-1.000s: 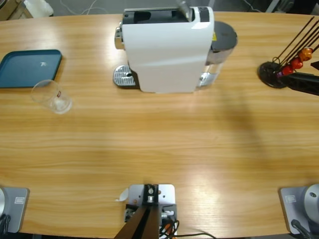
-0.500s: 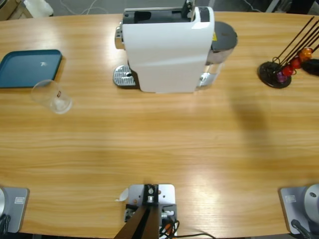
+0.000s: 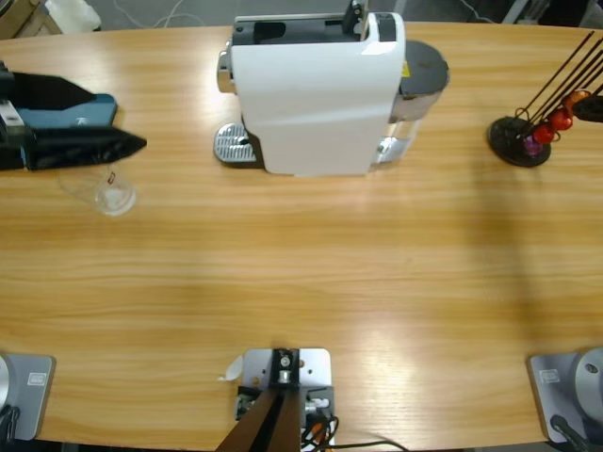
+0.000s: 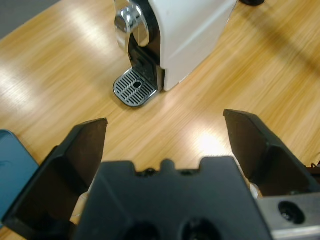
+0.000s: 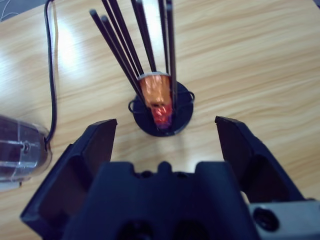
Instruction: Pour coffee
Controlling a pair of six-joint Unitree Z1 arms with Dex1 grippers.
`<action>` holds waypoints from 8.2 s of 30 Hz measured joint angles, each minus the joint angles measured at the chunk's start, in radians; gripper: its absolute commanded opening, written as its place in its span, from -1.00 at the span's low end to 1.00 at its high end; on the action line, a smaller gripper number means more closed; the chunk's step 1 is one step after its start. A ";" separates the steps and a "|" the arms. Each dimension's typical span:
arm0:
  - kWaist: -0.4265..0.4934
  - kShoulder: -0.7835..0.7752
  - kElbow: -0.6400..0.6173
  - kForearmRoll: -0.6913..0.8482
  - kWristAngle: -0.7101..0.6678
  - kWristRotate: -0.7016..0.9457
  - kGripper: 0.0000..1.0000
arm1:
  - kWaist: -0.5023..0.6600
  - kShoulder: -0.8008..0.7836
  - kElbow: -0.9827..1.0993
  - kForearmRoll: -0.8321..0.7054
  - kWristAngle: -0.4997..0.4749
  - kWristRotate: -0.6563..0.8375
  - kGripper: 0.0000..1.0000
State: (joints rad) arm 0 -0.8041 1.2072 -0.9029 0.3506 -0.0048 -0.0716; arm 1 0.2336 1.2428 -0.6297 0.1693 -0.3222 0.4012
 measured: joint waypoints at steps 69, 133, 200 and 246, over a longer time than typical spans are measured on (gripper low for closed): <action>0.000 -0.037 0.068 -0.004 0.010 -0.035 0.98 | 0.000 0.171 0.040 -0.222 -0.085 -0.140 0.03; 0.000 -0.047 0.101 -0.004 0.014 -0.040 0.98 | 0.008 0.146 0.043 -0.198 -0.075 -0.164 -1.00; -0.001 -0.088 0.143 -0.028 0.021 -0.063 0.98 | 0.582 -0.124 -0.408 0.212 0.023 -0.391 -1.00; 0.004 -0.188 0.236 -0.028 0.050 -0.076 0.98 | 0.495 0.522 -0.844 0.191 0.546 -0.964 -1.00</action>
State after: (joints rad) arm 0 -0.7998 1.0196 -0.6670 0.3226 0.0453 -0.1475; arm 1 0.7285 1.7653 -1.4739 0.3606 0.2239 -0.5627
